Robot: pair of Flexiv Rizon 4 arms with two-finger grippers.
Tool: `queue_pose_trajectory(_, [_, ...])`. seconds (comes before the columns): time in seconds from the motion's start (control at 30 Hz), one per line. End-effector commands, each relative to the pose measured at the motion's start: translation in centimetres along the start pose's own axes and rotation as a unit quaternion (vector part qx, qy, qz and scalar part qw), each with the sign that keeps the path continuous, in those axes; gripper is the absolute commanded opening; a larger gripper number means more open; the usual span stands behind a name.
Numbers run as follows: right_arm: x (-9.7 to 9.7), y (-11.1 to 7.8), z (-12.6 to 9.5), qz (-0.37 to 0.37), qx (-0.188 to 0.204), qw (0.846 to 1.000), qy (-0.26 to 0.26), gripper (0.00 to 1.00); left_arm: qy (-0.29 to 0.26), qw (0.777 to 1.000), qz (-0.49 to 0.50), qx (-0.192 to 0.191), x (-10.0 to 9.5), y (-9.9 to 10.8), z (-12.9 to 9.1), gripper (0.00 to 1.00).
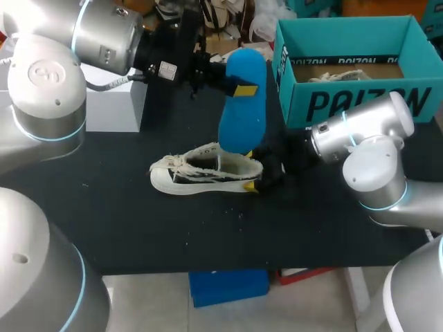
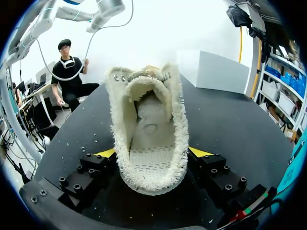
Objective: Take the shoe out of the shoebox, open the shoe tongue, remove and reinsert the insole, then place the shoe into the shoebox
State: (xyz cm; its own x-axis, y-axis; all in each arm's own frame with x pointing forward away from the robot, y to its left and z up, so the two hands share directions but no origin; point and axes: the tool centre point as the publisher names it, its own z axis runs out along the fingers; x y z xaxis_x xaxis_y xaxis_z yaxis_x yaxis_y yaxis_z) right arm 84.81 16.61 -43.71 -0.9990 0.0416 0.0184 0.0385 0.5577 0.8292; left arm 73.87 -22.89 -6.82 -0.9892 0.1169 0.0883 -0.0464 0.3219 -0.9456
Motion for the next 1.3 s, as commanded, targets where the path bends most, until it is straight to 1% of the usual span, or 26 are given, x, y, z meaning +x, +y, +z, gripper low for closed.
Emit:
queue_pose_trajectory(0.03, [-0.2,-0.3,0.2,0.001,0.001,1.000,0.000,0.00,-0.004,1.000,0.000,0.002,0.2,0.2,0.0,0.00])
queue_pose_trajectory(0.13, [-0.2,-0.3,0.2,0.001,0.001,1.000,0.000,0.00,-0.004,1.000,0.000,0.002,0.2,0.2,0.0,0.00])
queue_pose_trajectory(0.2, [-0.2,-0.3,0.2,0.001,0.001,1.000,0.000,0.00,0.019,1.000,-0.004,-0.015,0.3,0.1,0.8,0.00])
queue_pose_trajectory(0.23, [-0.2,-0.3,0.2,0.001,0.001,1.000,0.000,0.00,0.025,1.000,-0.010,-0.012,0.4,-0.2,0.9,0.00])
queue_pose_trajectory(0.27, [-0.2,-0.3,0.2,0.001,0.001,1.000,0.000,0.00,0.032,0.999,-0.026,-0.004,0.2,-0.6,0.6,0.00])
queue_pose_trajectory(0.33, [-0.2,-0.3,0.2,0.001,0.001,1.000,0.000,0.00,0.038,0.999,-0.037,-0.004,0.0,-1.3,0.0,0.00])
queue_pose_trajectory(0.43, [-0.2,-0.3,0.2,0.001,0.001,1.000,0.000,0.00,0.045,0.998,-0.050,-0.010,0.1,-2.5,-0.6,0.00])
queue_pose_trajectory(0.47, [-0.2,-0.3,0.2,0.001,0.001,1.000,0.000,0.00,0.039,0.998,-0.050,-0.023,0.1,-2.9,-0.9,0.00])
queue_pose_trajectory(0.53, [-0.2,-0.3,0.2,0.001,0.001,1.000,0.000,0.00,0.041,0.998,-0.051,-0.022,0.2,-3.7,-1.6,0.00])
queue_pose_trajectory(0.6, [-0.2,-0.3,0.2,0.001,0.001,1.000,0.000,0.00,0.030,0.998,-0.045,-0.034,0.4,-4.6,-2.2,0.00])
queue_pose_trajectory(0.77, [-0.2,-0.3,0.2,0.001,0.001,1.000,0.000,0.00,0.017,0.999,-0.022,-0.029,0.9,-7.1,-3.6,0.00])
queue_pose_trajectory(0.87, [-0.2,-0.3,0.2,0.001,0.001,1.000,0.000,0.00,0.010,1.000,-0.005,-0.023,1.1,-8.4,-4.0,0.00])
queue_pose_trajectory(0.93, [-0.2,-0.3,0.2,0.001,0.001,1.000,0.000,0.00,0.014,1.000,0.003,-0.016,1.3,-9.0,-4.2,0.00])
queue_pose_trajectory(1.07, [-0.2,-0.3,0.2,0.001,0.001,1.000,0.000,0.00,0.016,1.000,0.007,-0.002,1.4,-9.4,-4.2,0.00])
queue_pose_trajectory(1.13, [-0.2,-0.3,0.2,0.001,0.001,1.000,0.000,0.00,0.021,1.000,0.001,0.010,1.4,-9.2,-4.2,0.00])
queue_pose_trajectory(1.3, [-0.2,-0.3,0.2,0.001,0.001,1.000,0.000,0.00,0.017,0.999,-0.018,0.040,1.1,-8.6,-4.3,0.00])
